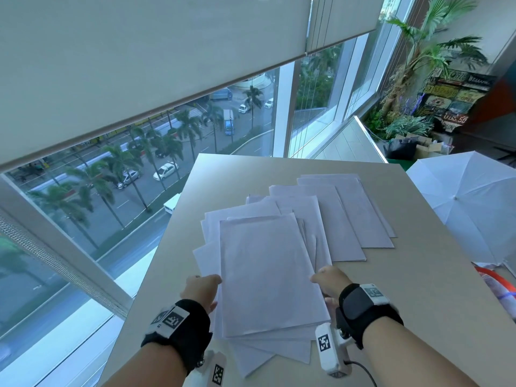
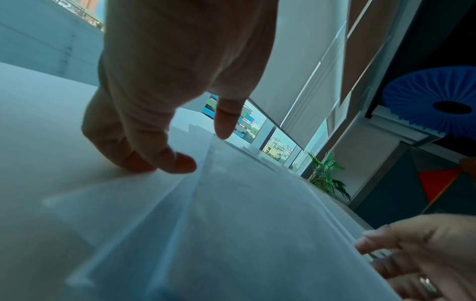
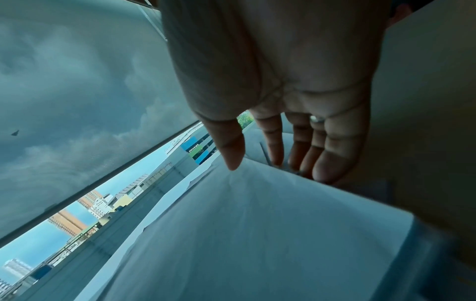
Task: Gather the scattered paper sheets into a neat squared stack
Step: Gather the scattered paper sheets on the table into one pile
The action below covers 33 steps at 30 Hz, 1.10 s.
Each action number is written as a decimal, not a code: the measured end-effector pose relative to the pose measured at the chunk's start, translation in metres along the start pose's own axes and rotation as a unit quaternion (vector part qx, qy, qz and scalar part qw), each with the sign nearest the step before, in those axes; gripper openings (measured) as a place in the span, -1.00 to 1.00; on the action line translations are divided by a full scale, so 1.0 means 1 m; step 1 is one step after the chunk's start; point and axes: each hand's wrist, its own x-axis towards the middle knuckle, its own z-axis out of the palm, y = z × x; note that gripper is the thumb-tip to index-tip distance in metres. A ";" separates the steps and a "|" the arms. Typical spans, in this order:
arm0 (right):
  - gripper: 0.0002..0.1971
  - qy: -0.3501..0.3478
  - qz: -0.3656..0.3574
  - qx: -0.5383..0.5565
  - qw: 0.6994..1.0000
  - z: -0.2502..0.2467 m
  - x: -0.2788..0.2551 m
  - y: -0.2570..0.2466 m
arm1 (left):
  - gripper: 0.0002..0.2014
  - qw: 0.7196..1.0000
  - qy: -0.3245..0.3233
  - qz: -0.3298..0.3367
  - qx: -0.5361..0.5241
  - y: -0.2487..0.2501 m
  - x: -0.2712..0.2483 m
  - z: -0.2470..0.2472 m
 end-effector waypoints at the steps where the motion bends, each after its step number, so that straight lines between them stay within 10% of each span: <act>1: -0.85 -0.014 -0.002 0.010 1.000 0.002 0.000 0.000 | -0.48 1.000 -0.010 -0.015 -0.014 0.002 0.001 0.001; 7: -0.45 -0.084 -0.029 0.008 0.996 -0.001 -0.004 0.003 | -0.91 0.998 -0.033 -0.008 0.047 0.007 -0.013 -0.002; 13: -0.40 -0.121 -0.040 0.013 0.992 0.002 -0.004 0.001 | -0.58 0.992 -0.044 0.035 0.114 0.004 -0.019 0.004; 22: -0.71 0.106 -0.033 -0.078 0.991 -0.034 0.028 -0.004 | -0.65 0.992 -0.077 0.075 0.070 0.002 0.002 0.013; 33: -0.23 0.147 0.025 -0.228 0.962 -0.089 0.062 0.007 | -0.73 0.993 -0.065 0.082 0.057 0.018 -0.006 0.038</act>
